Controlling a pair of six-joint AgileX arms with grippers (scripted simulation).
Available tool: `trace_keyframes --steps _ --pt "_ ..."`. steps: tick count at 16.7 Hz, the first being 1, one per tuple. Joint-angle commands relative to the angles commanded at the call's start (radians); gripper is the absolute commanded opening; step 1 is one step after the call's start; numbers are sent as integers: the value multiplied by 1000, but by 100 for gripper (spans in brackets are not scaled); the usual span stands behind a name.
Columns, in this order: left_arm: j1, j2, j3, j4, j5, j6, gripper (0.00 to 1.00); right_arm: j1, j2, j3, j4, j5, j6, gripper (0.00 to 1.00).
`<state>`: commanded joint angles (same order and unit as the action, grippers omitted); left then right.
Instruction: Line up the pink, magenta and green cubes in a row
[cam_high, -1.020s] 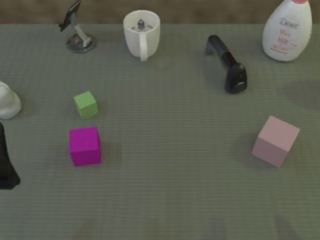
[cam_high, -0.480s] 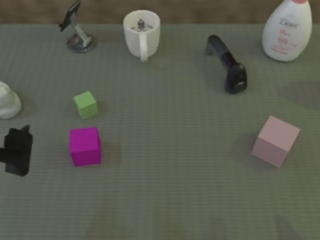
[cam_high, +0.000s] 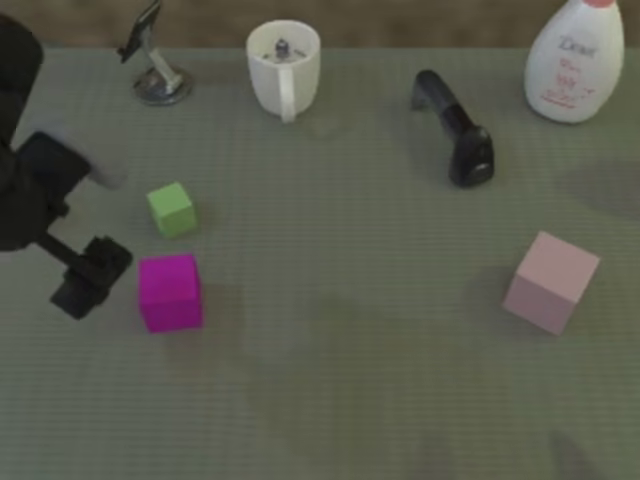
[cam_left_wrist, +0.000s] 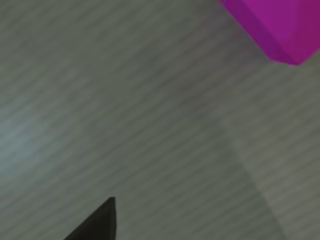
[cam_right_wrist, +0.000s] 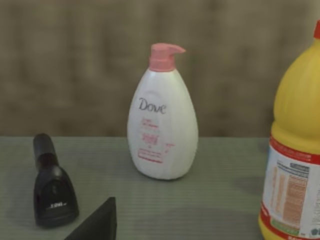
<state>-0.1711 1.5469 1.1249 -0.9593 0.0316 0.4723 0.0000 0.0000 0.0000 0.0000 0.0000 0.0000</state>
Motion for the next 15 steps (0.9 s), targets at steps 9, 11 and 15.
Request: trace_keyframes --steps 9,11,15 --pt "-43 707 721 -332 -21 253 100 0 0 0 0 0 0 100" --pt "-48 793 857 -352 -25 294 100 0 0 0 0 0 0 100" --pt "-57 881 1030 -357 -26 345 100 0 0 0 0 0 0 100"
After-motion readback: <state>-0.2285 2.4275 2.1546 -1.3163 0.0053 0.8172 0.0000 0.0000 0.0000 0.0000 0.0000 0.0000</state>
